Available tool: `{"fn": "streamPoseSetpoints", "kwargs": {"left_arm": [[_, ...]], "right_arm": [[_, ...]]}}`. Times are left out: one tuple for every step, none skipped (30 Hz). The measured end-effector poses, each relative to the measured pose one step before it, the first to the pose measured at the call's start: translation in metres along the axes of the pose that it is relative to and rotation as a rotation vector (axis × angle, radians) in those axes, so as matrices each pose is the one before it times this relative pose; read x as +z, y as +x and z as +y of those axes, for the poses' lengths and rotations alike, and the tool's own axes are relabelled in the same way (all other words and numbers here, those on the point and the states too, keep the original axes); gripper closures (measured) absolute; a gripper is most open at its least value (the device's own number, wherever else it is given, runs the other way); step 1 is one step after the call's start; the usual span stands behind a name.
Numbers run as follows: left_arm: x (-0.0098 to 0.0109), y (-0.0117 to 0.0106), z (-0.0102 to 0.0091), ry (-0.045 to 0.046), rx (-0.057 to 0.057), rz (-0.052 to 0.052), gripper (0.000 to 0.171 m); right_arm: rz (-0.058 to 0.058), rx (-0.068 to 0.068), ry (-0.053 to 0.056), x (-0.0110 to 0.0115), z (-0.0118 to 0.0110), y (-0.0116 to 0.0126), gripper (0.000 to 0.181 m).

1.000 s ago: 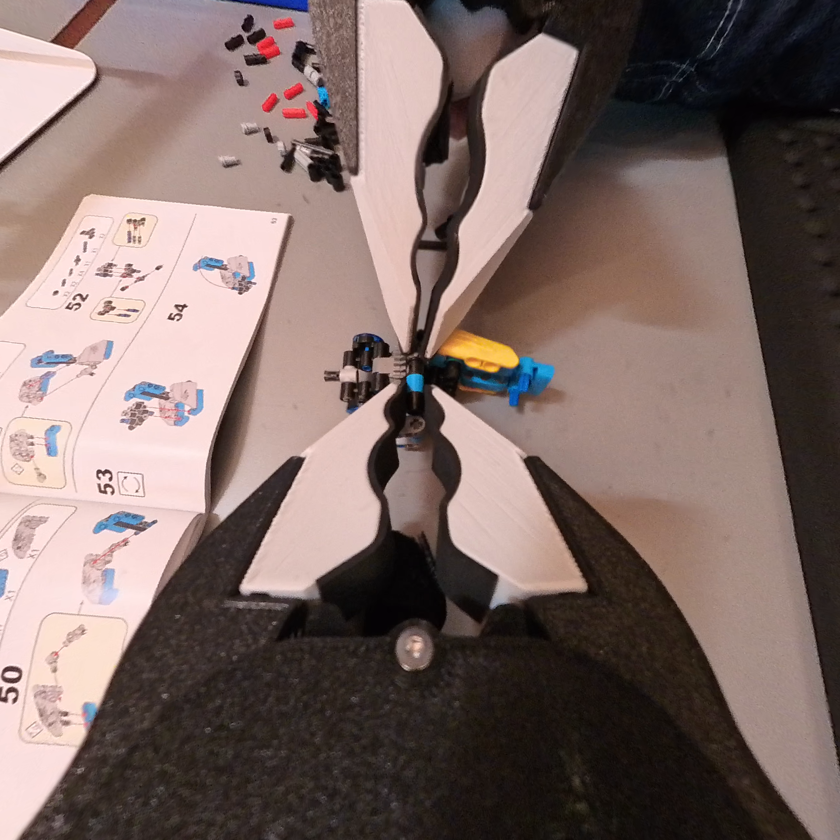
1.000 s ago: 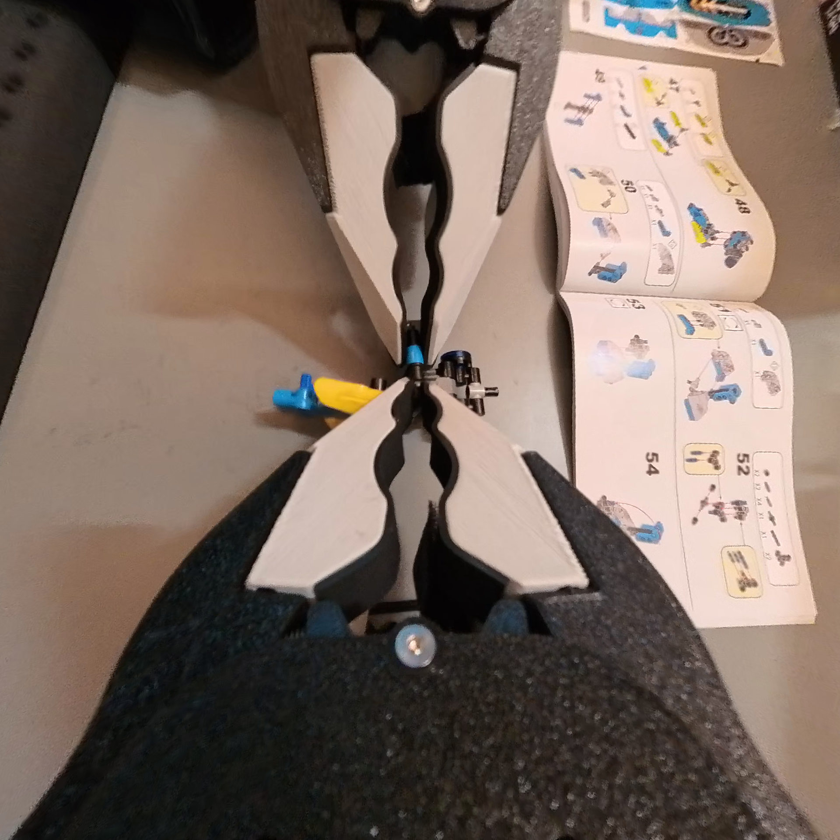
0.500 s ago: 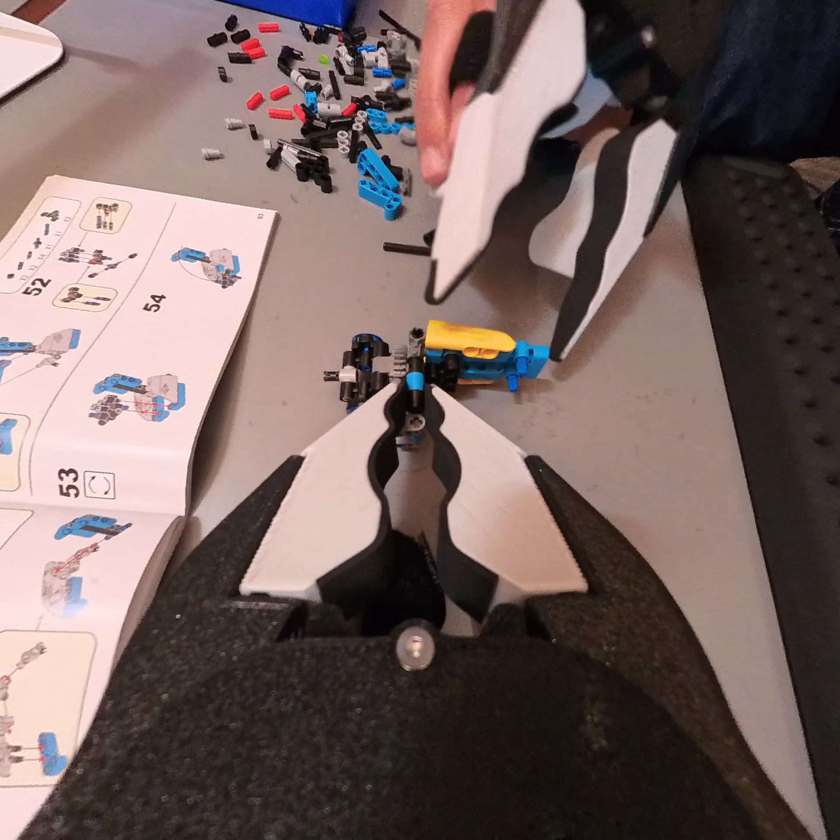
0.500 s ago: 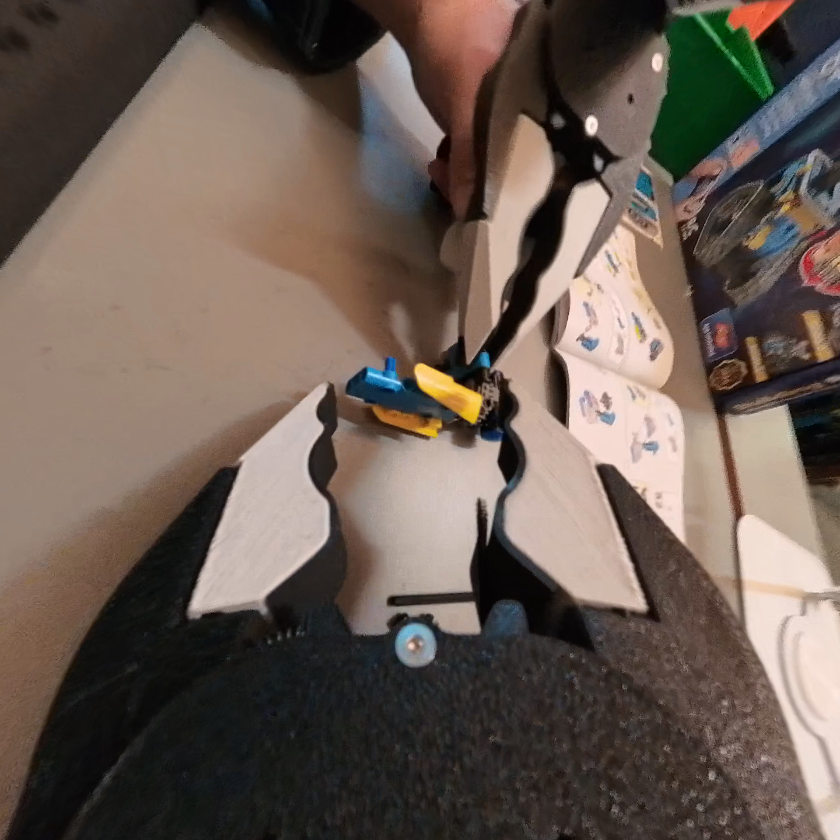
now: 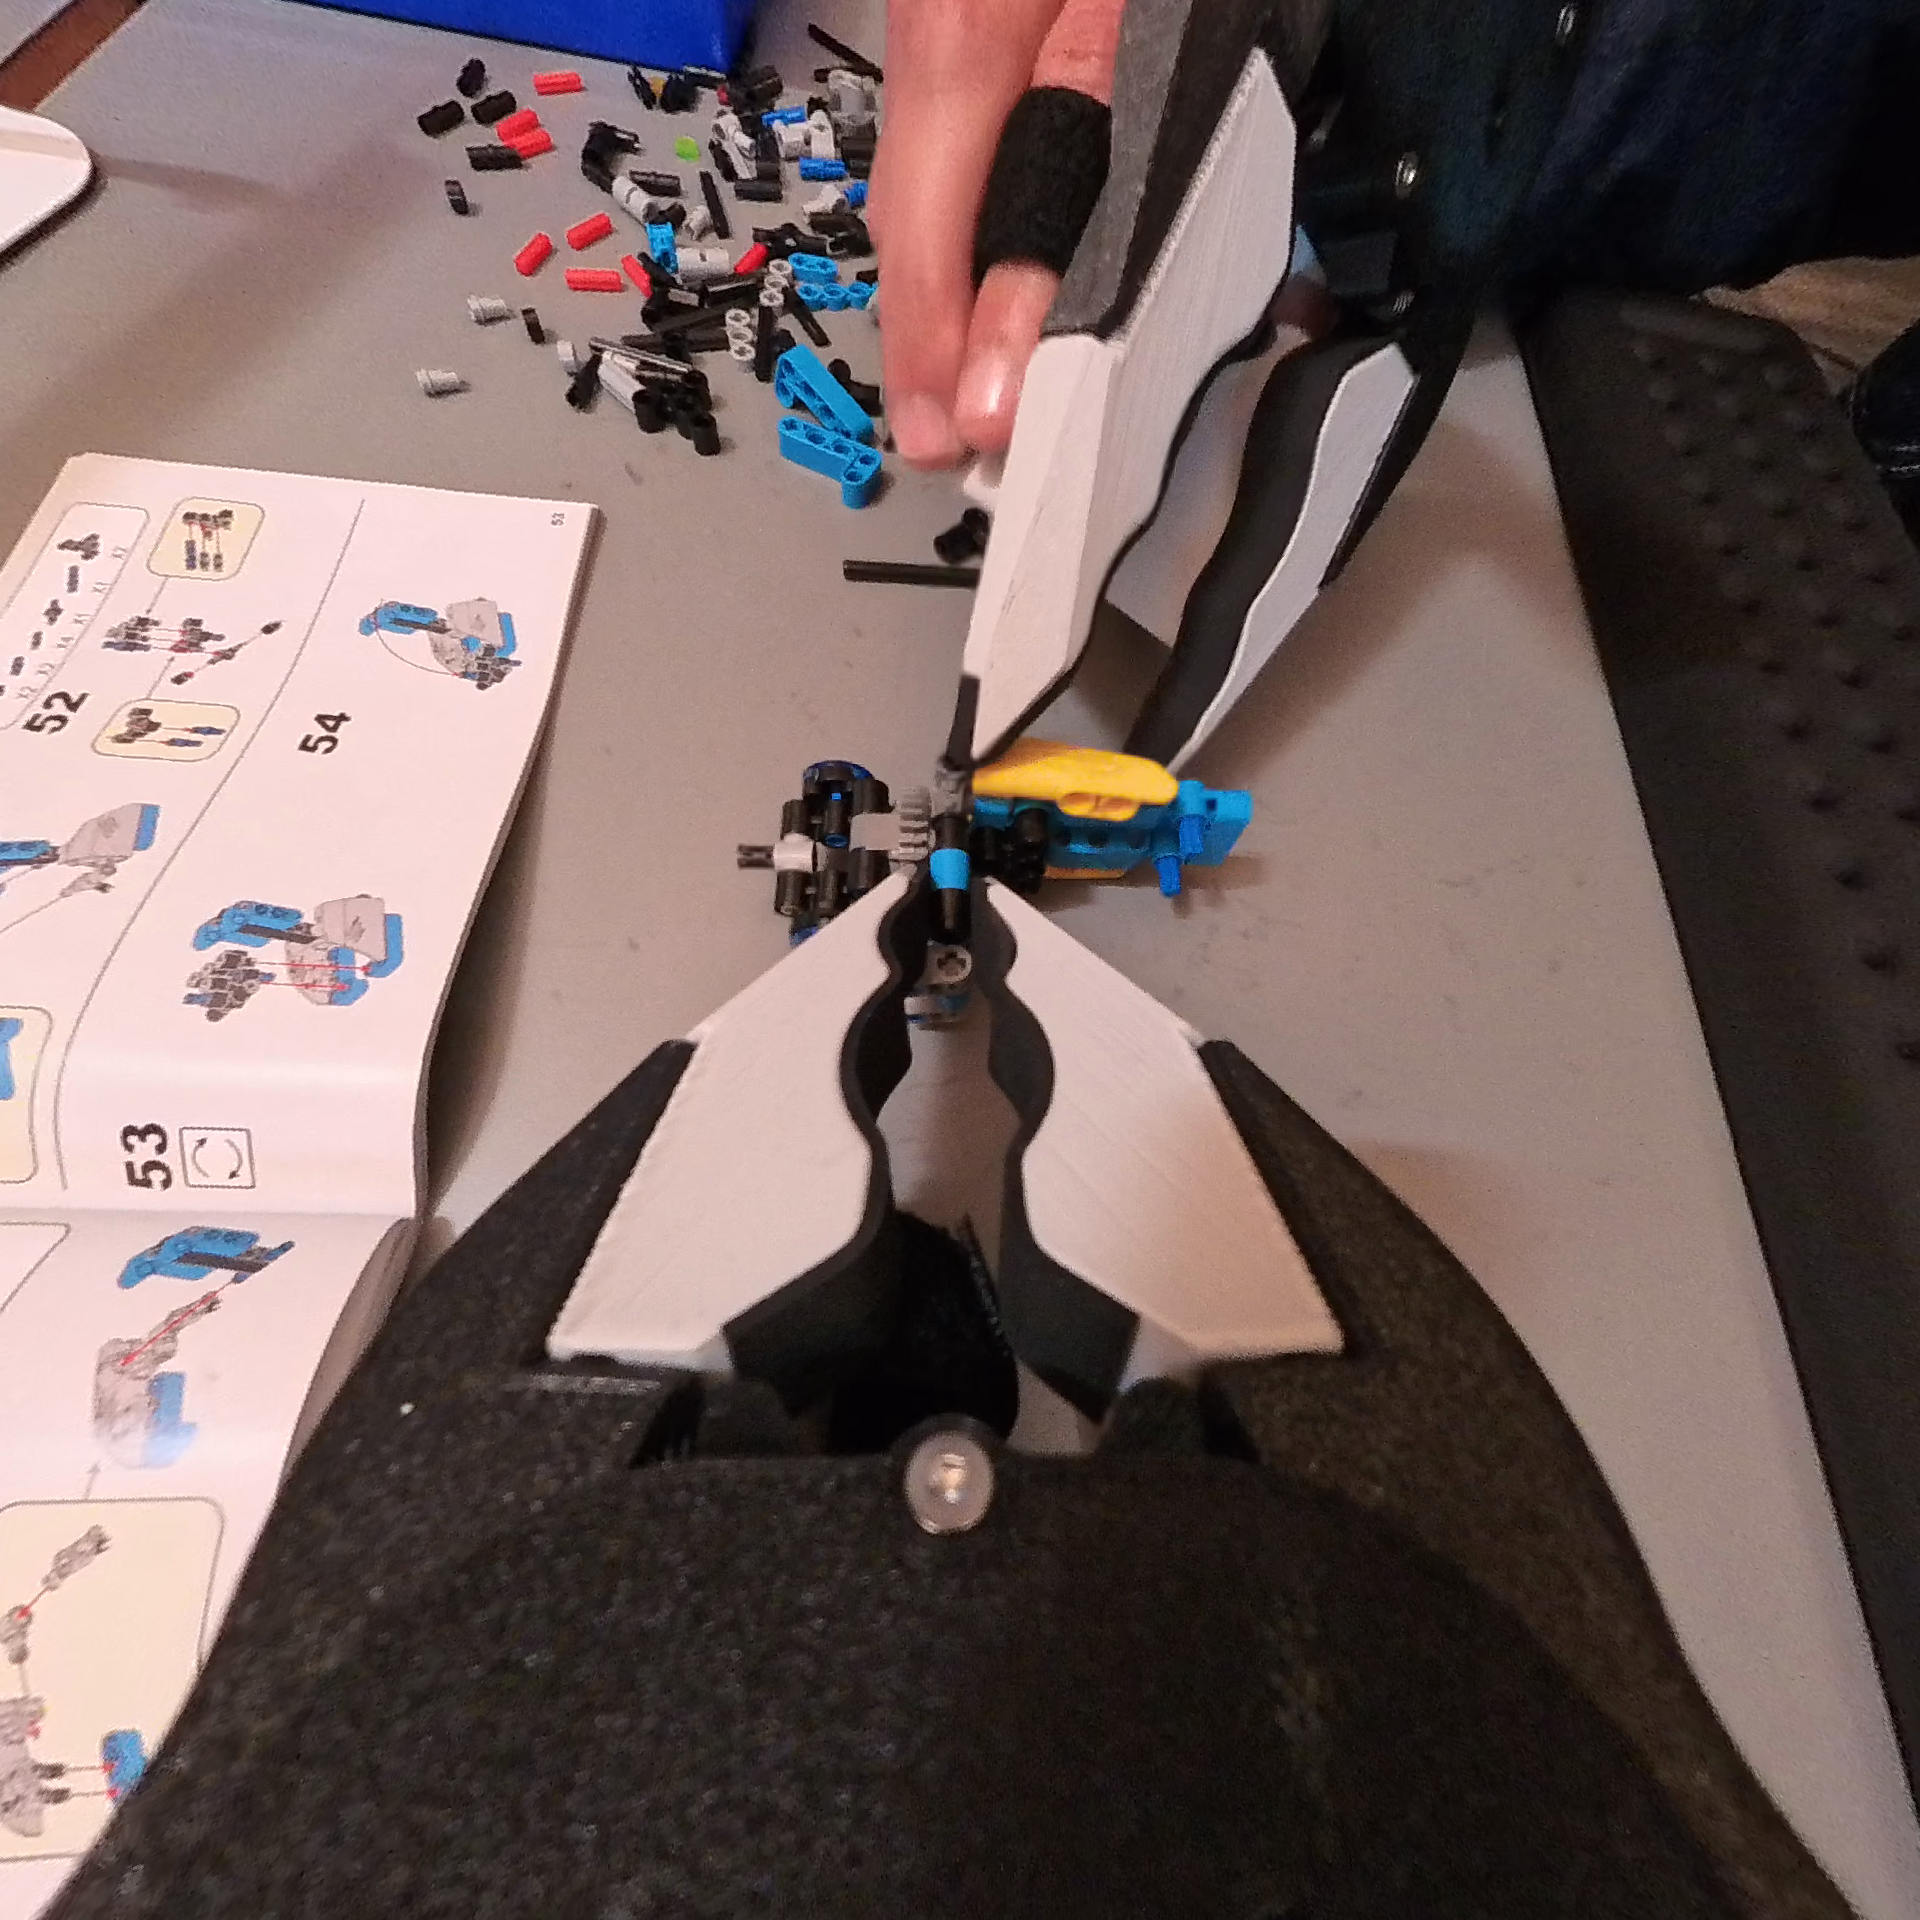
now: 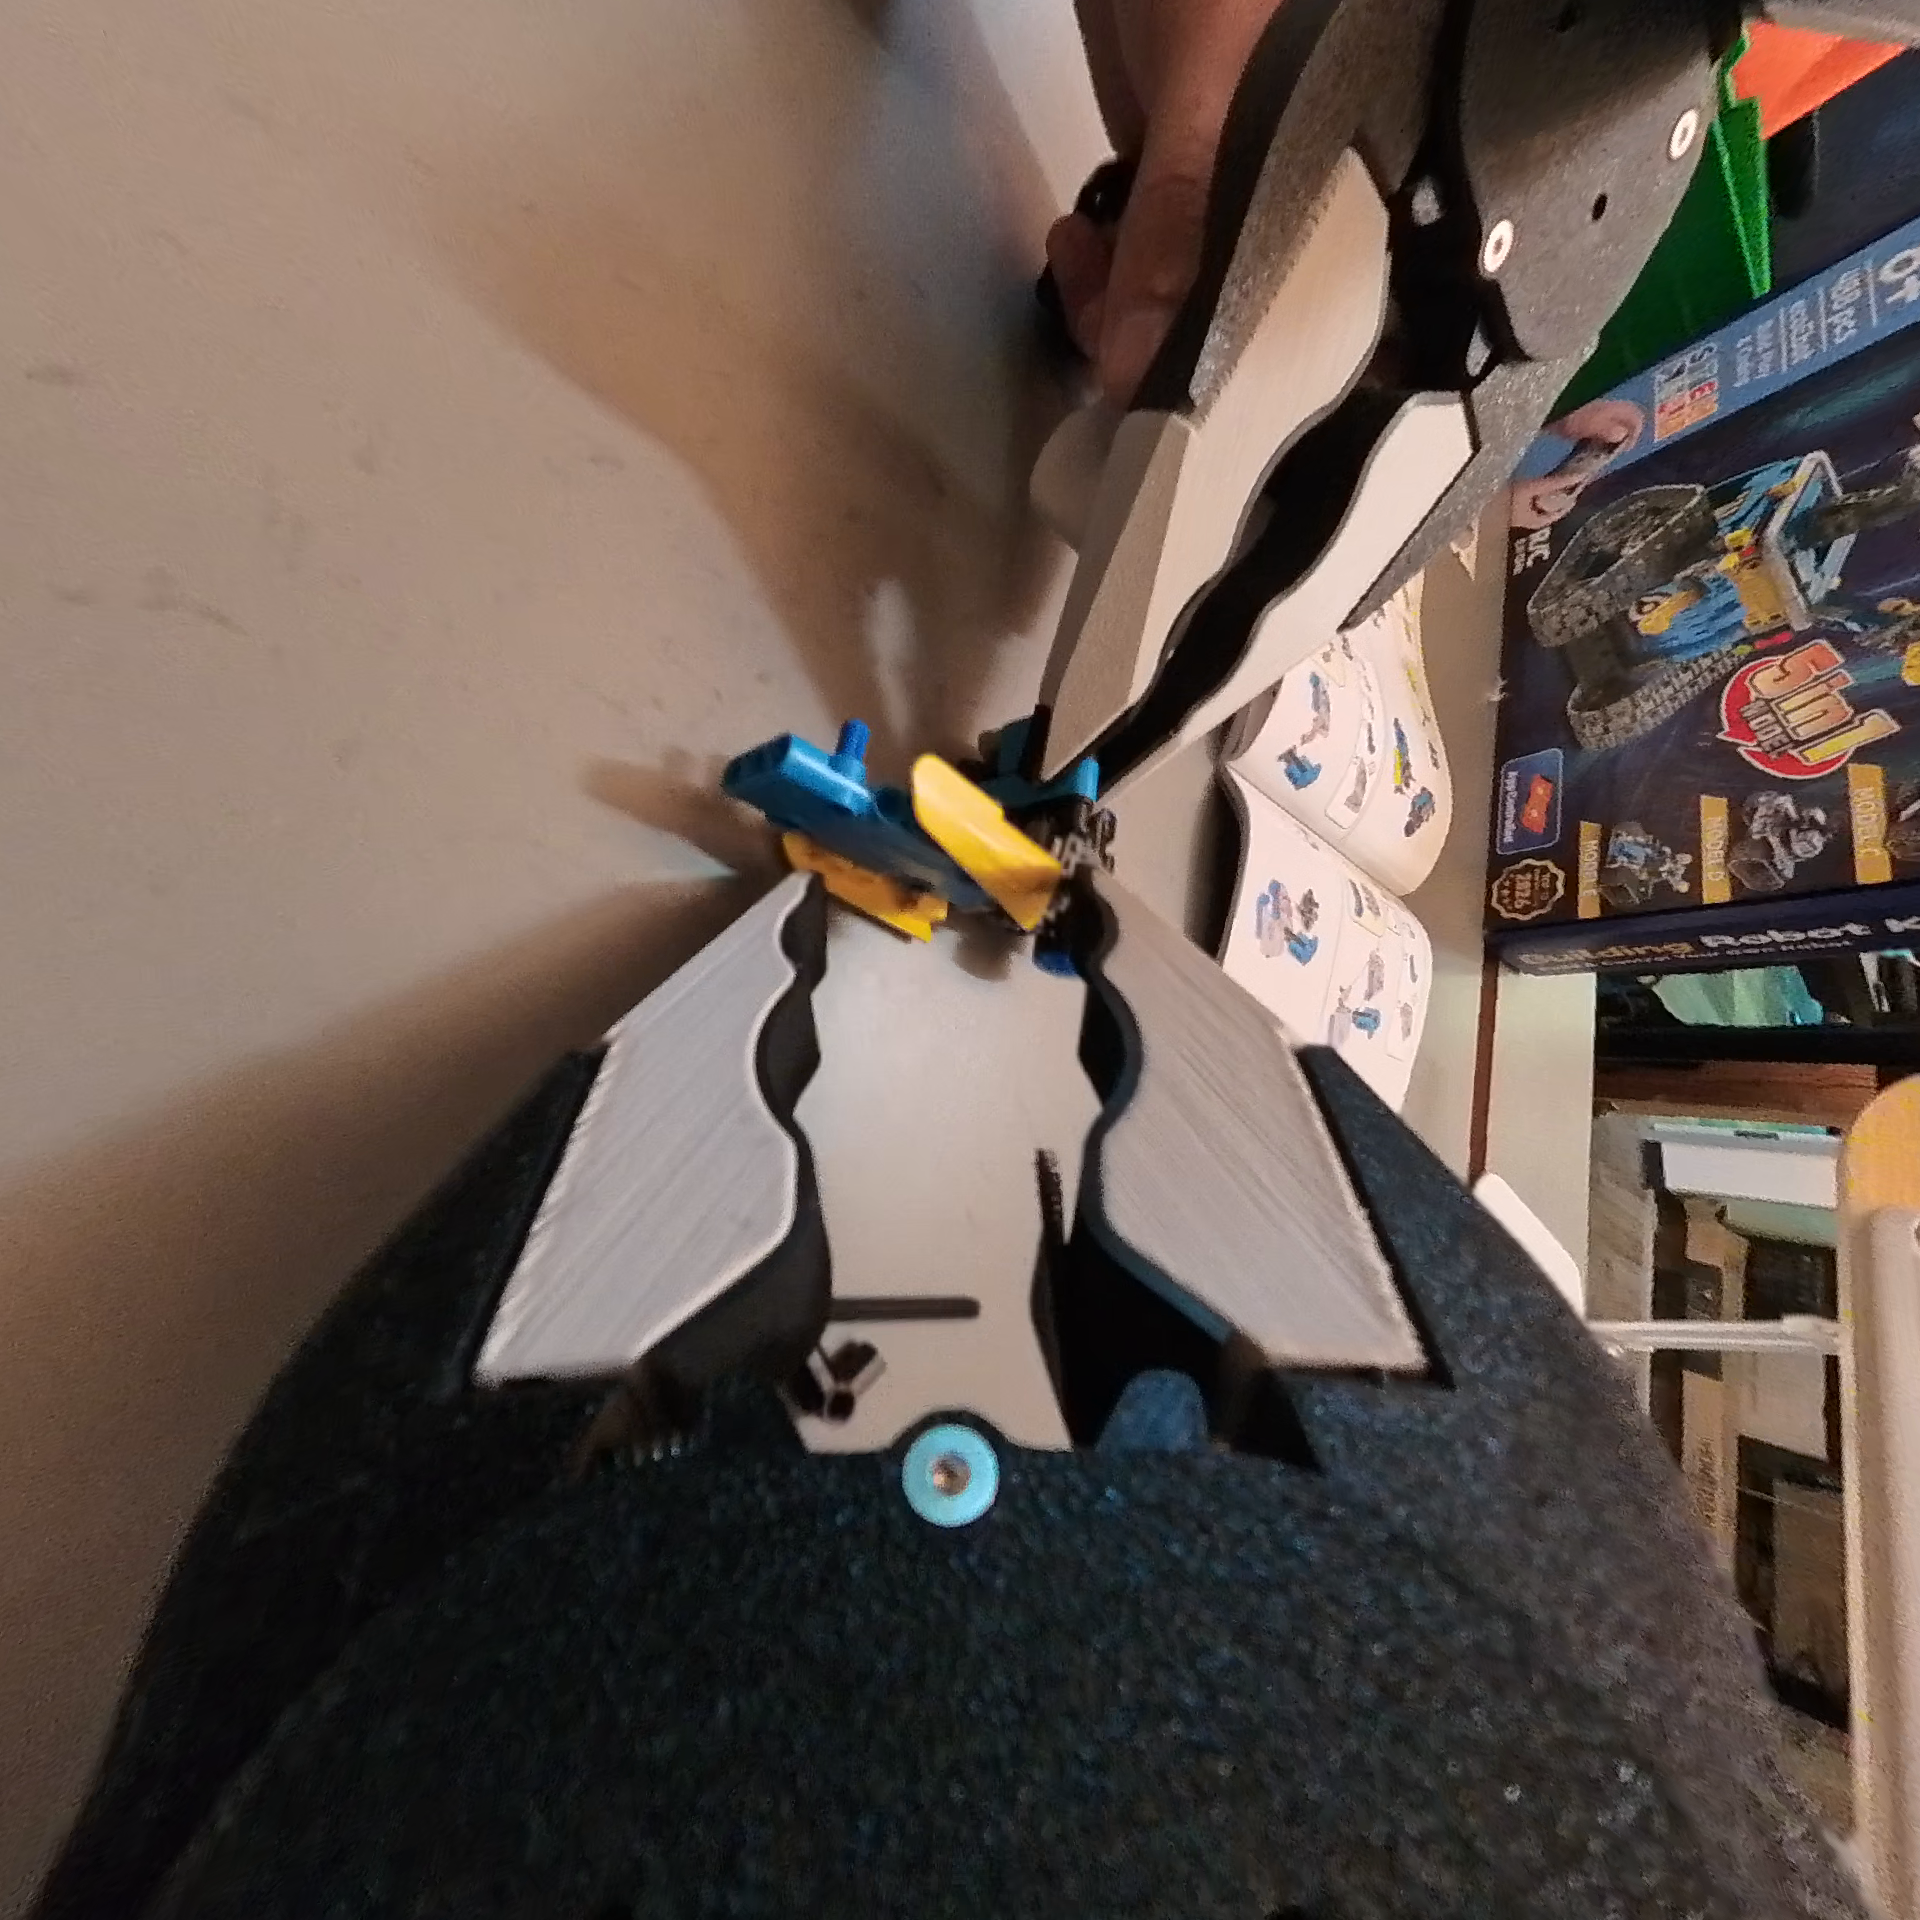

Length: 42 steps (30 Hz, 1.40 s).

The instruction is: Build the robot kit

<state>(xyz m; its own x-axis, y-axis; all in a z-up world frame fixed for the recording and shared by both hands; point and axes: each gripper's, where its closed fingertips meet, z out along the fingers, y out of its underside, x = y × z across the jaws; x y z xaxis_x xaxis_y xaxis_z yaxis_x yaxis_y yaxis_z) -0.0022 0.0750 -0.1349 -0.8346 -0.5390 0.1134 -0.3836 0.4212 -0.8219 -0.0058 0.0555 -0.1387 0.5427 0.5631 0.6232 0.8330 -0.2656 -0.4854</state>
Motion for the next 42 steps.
{"fn": "streamPoseSetpoints", "kwargs": {"left_arm": [[0.00005, 0.00029, 0.00005, -0.00014, 0.0027, -0.0002, 0.165], [0.00001, 0.00020, 0.00001, 0.00016, 0.0014, 0.0006, 0.165], [-0.00004, 0.00003, -0.00004, 0.00035, -0.0013, 0.0015, 0.165], [0.00004, -0.00004, -0.00004, 0.00066, -0.0016, 0.0025, 0.165], [0.00004, -0.00017, 0.00001, 0.00008, -0.0008, 0.0026, 0.165], [0.00005, -0.00012, -0.00005, -0.00042, 0.0004, 0.0021, 0.165], [-0.00002, 0.00001, 0.00004, -0.00028, 0.0018, 0.0009, 0.165], [0.00013, 0.00020, -0.00002, -0.00020, 0.0020, 0.0001, 0.165], [0.00014, 0.00041, -0.00001, -0.00005, 0.0026, 0.0003, 0.165], [0.00024, 0.00047, -0.00017, -0.00042, 0.0031, 0.0007, 0.165], [0.00021, 0.00032, -0.00007, -0.00139, 0.0019, -0.0003, 0.165], [0.00002, 0.00007, -0.00004, -0.00095, -0.0001, -0.0004, 0.165], [0.00025, 0.00018, -0.00007, 0.00020, -0.0008, 0.0008, 0.165], [0.00023, 0.00027, -0.00015, 0.00014, 0.0003, 0.0010, 0.165], [0.00028, 0.00029, -0.00011, -0.00019, 0.0025, 0.0003, 0.165], [0.00004, 0.00015, -0.00007, -0.00020, 0.0036, -0.0001, 0.165], [0.00006, 0.00022, -0.00004, 0.00045, 0.0024, 0.0002, 0.165], [0.00016, 0.00024, -0.00004, 0.00107, 0.0021, 0.0003, 0.165], [0.00016, 0.00020, -0.00009, 0.00022, 0.0024, 0.0004, 0.165], [0.00011, 0.00019, -0.00014, -0.00029, 0.0016, 0.0004, 0.165], [-0.00005, 0.00004, 0.00000, 0.00030, -0.0002, 0.0005, 0.165], [0.00004, -0.00022, 0.00006, 0.00099, -0.0017, 0.0016, 0.165], [0.00003, -0.00006, -0.00009, 0.00119, -0.0020, 0.0032, 0.165], [0.00001, 0.00001, -0.00011, 0.00014, 0.0010, 0.0053, 0.165], [0.00026, -0.00013, -0.00011, -0.00160, 0.0058, 0.0065, 0.165], [0.00008, -0.00033, -0.00016, -0.00256, 0.0065, 0.0069, 0.165], [0.00019, -0.00010, -0.00014, -0.00260, 0.0057, 0.0094, 0.165], [0.00009, -0.00011, -0.00018, -0.00210, 0.0036, 0.0113, 0.165], [0.00007, -0.00020, -0.00011, -0.00088, -0.0003, 0.0121, 0.165], [0.00000, -0.00009, 0.00004, 0.00085, 0.0004, 0.0116, 0.165], [0.00006, -0.00027, -0.00013, 0.00015, 0.0013, 0.0080, 0.165], [-0.00008, 0.00003, 0.00006, -0.00240, 0.0023, 0.0061, 0.165], [-0.00006, 0.00027, 0.00029, -0.00321, 0.0080, 0.0027, 0.165], [0.00006, -0.00029, -0.00006, -0.00268, 0.0076, -0.0032, 0.165], [0.00014, -0.00052, -0.00006, -0.00152, -0.0009, -0.0055, 0.165], [0.00007, -0.00043, 0.00009, -0.00027, -0.0047, -0.0047, 0.165], [-0.00004, -0.00064, 0.00022, 0.00049, -0.0007, -0.0048, 0.165], [-0.00011, -0.00037, 0.00015, 0.00167, -0.0008, -0.0022, 0.165], [-0.00001, 0.00005, -0.00003, 0.00231, -0.0047, 0.0017, 0.165], [-0.00001, -0.00008, -0.00010, 0.00163, -0.0044, 0.0011, 0.165], [0.00003, 0.00011, 0.00000, 0.00116, -0.0017, -0.0003, 0.165], [0.00003, 0.00009, 0.00005, 0.00097, 0.0002, -0.0011, 0.165]], "right_arm": [[-0.0080, -0.0022, -0.0210, -0.00211, 0.00372, -0.00028, 0.131], [-0.0154, 0.0058, -0.0168, -0.00103, 0.00286, -0.00131, 0.127], [-0.0071, 0.0078, -0.0046, 0.00027, 0.00059, -0.00045, 0.122], [-0.0124, 0.0068, 0.0070, 0.00133, -0.00158, -0.00208, 0.121], [0.0083, -0.0083, 0.0039, 0.00190, -0.00160, -0.00001, 0.121], [0.0208, -0.0209, -0.0052, 0.00145, 0.00040, 0.00132, 0.124], [0.0066, -0.0109, 0.0025, -0.00004, -0.00022, 0.00012, 0.127], [0.0079, -0.0022, -0.0092, 0.00011, 0.00214, 0.00170, 0.130], [-0.0027, -0.0008, -0.0135, 0.00042, 0.00303, 0.00012, 0.130], [-0.0054, 0.0032, 0.0038, 0.00031, -0.00005, -0.00043, 0.131], [0.0000, -0.0018, 0.0028, 0.00037, -0.00071, 0.00007, 0.131], [0.0108, -0.0164, -0.0006, -0.00006, -0.00054, 0.00097, 0.131], [0.0232, -0.0183, 0.0043, -0.00049, -0.00130, 0.00259, 0.132], [0.0181, -0.0051, 0.0116, -0.00033, -0.00251, 0.00206, 0.136], [-0.0079, -0.0012, 0.0012, 0.00120, -0.00095, -0.00155, 0.138], [0.0001, -0.0010, -0.0058, 0.00197, 0.00063, -0.00071, 0.137], [0.0045, -0.0039, 0.0063, 0.00037, -0.00098, 0.00004, 0.138], [0.0175, -0.0051, -0.0011, -0.00019, 0.00058, 0.00241, 0.144], [0.0131, -0.0075, 0.0005, -0.00011, 0.00040, 0.00166, 0.147], [0.0183, -0.0028, 0.0039, 0.00018, -0.00044, 0.00234, 0.152], [0.0025, -0.0086, 0.0016, 0.00027, -0.00004, 0.00020, 0.153], [-0.0017, 0.0011, 0.0034, 0.00026, 0.00011, 0.00030, 0.153], [-0.0017, 0.0134, 0.0058, 0.00011, 0.00012, 0.00109, 0.155], [-0.0046, 0.0076, 0.0099, -0.00010, -0.00026, 0.00042, 0.157], [-0.0034, 0.0075, 0.0158, -0.00029, -0.00038, 0.00087, 0.161], [-0.0040, 0.0052, 0.0202, -0.00012, -0.00037, 0.00060, 0.163], [-0.0042, -0.0080, 0.0268, -0.00019, -0.00102, 0.00004, 0.165], [-0.0074, -0.0062, 0.0399, -0.00036, -0.00199, -0.00024, 0.167], [-0.0012, 0.0114, 0.0129, 0.00024, 0.00050, 0.00031, 0.167], [-0.0042, 0.0169, 0.0121, 0.00024, -0.00012, -0.00004, 0.167], [-0.0027, 0.0085, -0.0032, -0.00007, 0.00064, 0.00033, 0.167], [-0.0025, 0.0040, -0.0111, -0.00001, 0.00013, 0.00020, 0.167], [-0.0029, 0.0044, -0.0052, -0.00006, -0.00058, -0.00044, 0.167], [0.0034, -0.0070, 0.0004, -0.00017, 0.00013, 0.00021, 0.167], [0.0089, -0.0070, 0.0028, -0.00059, 0.00060, 0.00025, 0.167], [0.0081, 0.0116, 0.0020, -0.00083, 0.00055, 0.00020, 0.167], [0.0069, 0.0245, -0.0064, -0.00115, 0.00088, 0.00018, 0.167], [-0.0008, 0.0203, -0.0110, -0.00191, 0.00065, 0.00002, 0.168], [-0.0188, 0.0205, -0.0040, -0.00210, -0.00065, -0.00158, 0.163], [-0.0141, 0.0299, 0.0016, -0.00150, -0.00105, -0.00010, 0.158], [-0.0060, 0.0290, 0.0056, -0.00113, -0.00131, 0.00123, 0.153], [-0.0045, 0.0262, 0.0122, -0.00108, -0.00179, 0.00114, 0.153]]}}
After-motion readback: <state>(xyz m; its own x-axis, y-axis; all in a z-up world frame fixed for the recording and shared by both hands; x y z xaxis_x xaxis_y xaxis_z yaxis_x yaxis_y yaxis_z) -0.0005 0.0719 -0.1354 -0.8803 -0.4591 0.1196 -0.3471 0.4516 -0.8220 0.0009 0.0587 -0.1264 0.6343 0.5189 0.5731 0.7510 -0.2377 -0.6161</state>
